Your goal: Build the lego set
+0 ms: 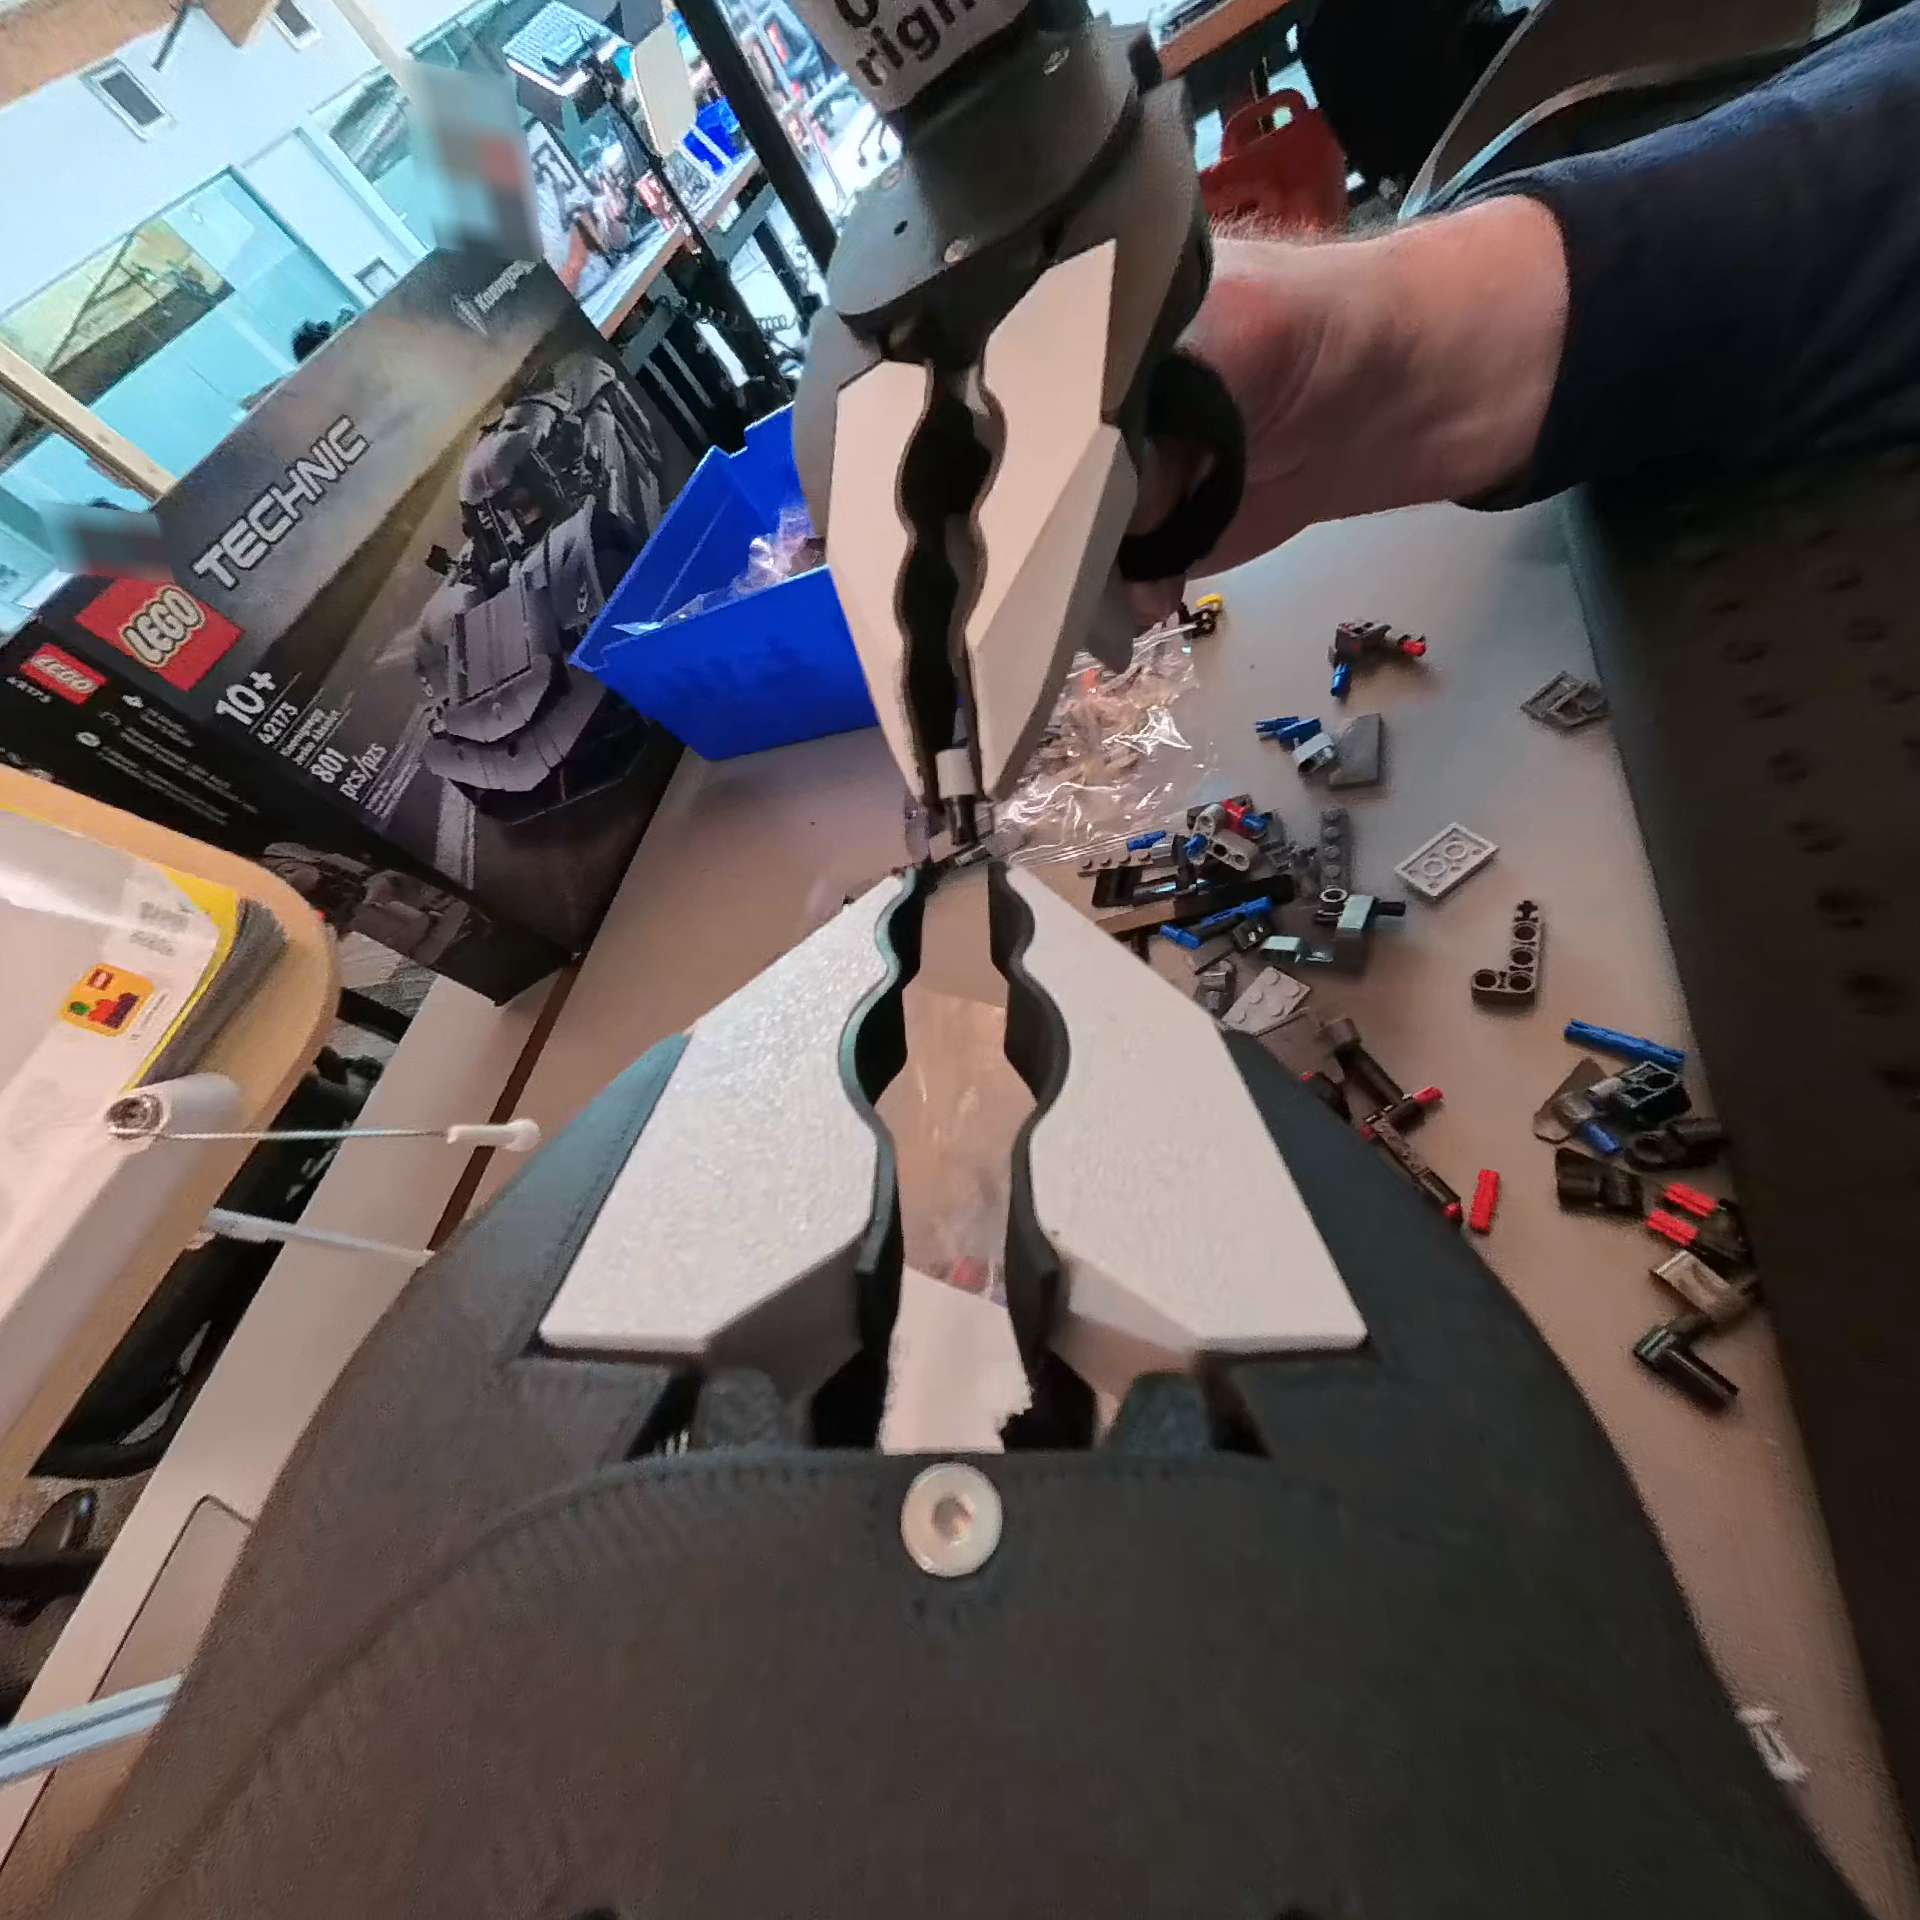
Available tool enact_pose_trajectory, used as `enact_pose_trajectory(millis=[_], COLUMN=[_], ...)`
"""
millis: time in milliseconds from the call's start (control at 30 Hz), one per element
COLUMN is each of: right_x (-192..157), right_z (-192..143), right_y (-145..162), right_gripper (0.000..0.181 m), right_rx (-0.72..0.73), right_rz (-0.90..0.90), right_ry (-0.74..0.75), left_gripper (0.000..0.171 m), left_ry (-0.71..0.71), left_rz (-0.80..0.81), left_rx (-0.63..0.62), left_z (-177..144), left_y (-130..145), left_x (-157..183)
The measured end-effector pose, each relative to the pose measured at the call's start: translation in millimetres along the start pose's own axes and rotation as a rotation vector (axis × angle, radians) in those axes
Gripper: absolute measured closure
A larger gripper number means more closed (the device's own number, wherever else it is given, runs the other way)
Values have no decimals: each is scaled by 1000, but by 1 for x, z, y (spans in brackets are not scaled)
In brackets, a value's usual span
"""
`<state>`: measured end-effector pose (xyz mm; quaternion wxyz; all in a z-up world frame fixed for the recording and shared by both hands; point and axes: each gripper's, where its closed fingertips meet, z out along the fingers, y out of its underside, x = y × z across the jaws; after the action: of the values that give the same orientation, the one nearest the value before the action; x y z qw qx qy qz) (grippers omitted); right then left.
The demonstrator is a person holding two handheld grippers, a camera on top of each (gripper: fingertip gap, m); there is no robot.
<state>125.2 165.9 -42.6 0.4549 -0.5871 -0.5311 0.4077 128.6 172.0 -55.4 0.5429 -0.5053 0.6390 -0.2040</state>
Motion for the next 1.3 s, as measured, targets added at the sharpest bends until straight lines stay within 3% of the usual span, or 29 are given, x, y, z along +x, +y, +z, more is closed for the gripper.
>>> enact_pose_trajectory(millis=[567, 667, 767, 800, 833, 867, 900, 967, 1067, 1133, 1300], right_x=[-3, -6, -7, -4, -2, 4, 10, 12, 16, 17, 14], right_z=[8, 7, 6, -2, -23, -48, -58, -42, -26, -26, -16], right_y=[9, 3, 1, -7, -28, -45, -41, -14, 6, 9, 25], right_gripper=[178, 178, 179, 178, 178, 177, 177, 178, 177, 178, 178], right_rx=[-125, -80, -58, -10, 125, 229, 207, 100, -6, -5, -78], right_rz=[-111, -44, -3, 4, 40, 71, 51, 88, 76, 81, 90], right_ry=[81, 48, 20, 33, 27, 39, 83, 70, 65, 59, 36], left_gripper=[170, 170, 171, 170, 170, 171, 170, 170, 170, 170, 170], left_ry=[35, 44, 39, 10, 22, 59, 48, 33, 118, 193, 254], left_rz=[-10, -34, -27, 15, -35, -145, -122, -42, 6, 16, 6], left_rx=[-34, -7, -54, -161, -143, -26, -22, -49, -120, -127, -227], left_z=[0, -4, -3, -4, -7, -11, -11, -4, 6, 7, 22], left_y=[1, -4, 5, 28, 34, 15, 7, 2, 21, 19, 44], left_x=[7, 7, 7, 2, 2, 1, -3, -4, 20, 38, 53])
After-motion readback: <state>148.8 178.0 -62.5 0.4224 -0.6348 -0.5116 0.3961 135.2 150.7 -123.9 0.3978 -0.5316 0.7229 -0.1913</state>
